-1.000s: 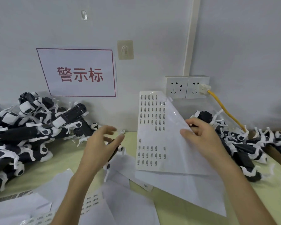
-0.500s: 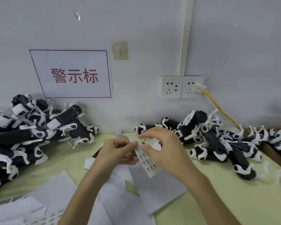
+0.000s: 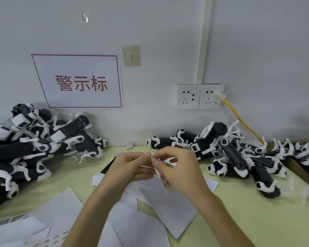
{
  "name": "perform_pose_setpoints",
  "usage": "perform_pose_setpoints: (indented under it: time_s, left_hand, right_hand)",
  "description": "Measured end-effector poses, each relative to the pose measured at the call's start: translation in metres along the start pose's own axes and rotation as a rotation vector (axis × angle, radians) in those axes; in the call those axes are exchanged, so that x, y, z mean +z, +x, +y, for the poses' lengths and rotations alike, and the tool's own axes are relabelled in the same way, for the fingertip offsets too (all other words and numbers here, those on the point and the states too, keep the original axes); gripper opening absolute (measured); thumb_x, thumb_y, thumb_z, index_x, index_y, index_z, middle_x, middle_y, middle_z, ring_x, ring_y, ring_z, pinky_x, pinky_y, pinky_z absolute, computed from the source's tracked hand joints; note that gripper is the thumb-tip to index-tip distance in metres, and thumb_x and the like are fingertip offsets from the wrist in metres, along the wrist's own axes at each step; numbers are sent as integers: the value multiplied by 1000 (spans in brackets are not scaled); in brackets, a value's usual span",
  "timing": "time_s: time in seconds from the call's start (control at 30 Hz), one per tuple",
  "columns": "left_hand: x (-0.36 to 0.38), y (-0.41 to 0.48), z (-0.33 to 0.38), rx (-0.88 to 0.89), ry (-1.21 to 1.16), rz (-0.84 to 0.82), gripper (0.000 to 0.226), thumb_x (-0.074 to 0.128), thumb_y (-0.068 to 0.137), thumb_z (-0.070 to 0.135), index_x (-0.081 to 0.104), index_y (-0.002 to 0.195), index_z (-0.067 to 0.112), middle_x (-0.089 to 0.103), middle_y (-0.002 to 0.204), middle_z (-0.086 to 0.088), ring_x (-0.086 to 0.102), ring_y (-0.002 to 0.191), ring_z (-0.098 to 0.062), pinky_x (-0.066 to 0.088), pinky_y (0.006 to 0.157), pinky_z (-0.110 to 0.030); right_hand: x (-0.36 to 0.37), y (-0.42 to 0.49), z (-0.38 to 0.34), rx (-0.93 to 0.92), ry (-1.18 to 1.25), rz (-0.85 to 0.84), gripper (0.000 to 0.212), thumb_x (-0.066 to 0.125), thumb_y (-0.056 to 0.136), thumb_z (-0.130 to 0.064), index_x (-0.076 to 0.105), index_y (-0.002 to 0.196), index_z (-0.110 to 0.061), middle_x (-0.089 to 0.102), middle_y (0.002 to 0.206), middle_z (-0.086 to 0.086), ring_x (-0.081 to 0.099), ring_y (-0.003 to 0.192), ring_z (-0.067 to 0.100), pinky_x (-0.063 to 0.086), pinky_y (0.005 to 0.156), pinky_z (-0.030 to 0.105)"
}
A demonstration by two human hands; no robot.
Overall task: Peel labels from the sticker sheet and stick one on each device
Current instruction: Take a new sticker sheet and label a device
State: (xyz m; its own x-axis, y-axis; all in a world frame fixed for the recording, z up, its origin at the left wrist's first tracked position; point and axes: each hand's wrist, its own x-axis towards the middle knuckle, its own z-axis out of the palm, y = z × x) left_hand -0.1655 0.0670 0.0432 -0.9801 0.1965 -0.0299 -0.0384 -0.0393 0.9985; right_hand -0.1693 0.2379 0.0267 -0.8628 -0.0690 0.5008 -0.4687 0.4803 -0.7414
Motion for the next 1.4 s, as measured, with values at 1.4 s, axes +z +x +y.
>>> perform_pose_setpoints:
  time_s: [1.4]
  left_hand:
    - [22,-16,23,224,63,13,25,73,82,48,81,96,29,65,68,-1,59,56,-16,53,62,-23]
  right_hand:
    - [-41,9,-14,310,994,-240,40,51,92,-35,74,116,-13,70,124,4,59,108,16,43,88,33]
